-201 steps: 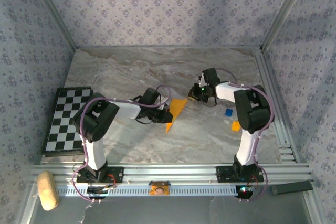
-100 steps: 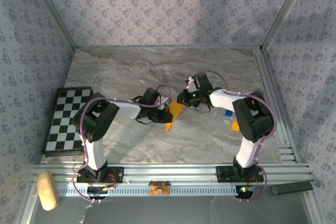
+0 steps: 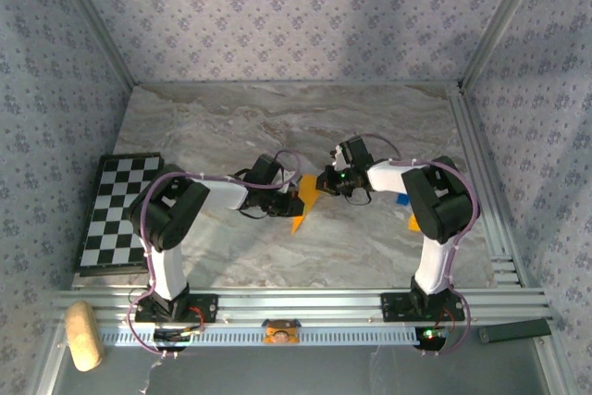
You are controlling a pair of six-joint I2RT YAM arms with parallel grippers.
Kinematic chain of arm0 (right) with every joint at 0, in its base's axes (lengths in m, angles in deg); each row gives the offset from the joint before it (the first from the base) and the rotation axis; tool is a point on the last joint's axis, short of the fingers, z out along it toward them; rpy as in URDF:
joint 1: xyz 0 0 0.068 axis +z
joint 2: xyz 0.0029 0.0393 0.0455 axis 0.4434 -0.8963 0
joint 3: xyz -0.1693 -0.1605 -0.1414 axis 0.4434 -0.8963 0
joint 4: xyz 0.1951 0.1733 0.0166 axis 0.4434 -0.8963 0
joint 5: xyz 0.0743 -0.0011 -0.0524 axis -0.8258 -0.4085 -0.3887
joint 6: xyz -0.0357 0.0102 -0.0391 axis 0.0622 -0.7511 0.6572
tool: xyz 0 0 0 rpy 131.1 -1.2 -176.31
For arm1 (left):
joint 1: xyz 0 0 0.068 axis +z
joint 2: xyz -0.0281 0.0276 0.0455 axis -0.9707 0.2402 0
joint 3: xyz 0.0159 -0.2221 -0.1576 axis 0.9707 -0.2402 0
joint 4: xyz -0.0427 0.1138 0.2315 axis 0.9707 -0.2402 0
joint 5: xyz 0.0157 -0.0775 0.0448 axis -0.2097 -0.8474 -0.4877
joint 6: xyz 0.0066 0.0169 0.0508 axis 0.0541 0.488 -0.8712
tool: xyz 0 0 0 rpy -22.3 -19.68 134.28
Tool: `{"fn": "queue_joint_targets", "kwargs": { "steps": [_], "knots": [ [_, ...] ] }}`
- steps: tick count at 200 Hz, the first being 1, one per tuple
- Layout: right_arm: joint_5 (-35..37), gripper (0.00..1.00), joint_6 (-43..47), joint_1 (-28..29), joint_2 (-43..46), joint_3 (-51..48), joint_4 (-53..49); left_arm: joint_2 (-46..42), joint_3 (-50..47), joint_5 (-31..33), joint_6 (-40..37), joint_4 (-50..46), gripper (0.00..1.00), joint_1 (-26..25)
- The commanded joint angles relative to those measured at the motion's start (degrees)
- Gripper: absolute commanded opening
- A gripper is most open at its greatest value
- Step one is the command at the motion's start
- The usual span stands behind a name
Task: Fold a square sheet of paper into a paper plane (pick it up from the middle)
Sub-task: Fold the wing for the fifth time at the center of the table.
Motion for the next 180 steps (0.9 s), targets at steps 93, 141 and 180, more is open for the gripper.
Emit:
{"fn": "queue_joint_targets", "kwargs": {
  "steps": [93,141,180],
  "knots": [
    [5.01,0.00,-2.89,-0.81,-3.10,-1.05,-4.37,-0.01,10.63,-1.15,5.97,-9.95,0.09,0.21],
    [5.29,0.00,-2.98,-0.80,-2.48,-1.17,-4.69,2.80,12.90,-1.77,5.97,-10.01,0.11,-0.73],
    [5.14,0.00,-2.98,-0.80,-2.49,-1.39,-4.66,5.66,15.83,1.36,5.39,-11.96,0.12,-1.63]
  ]
}}
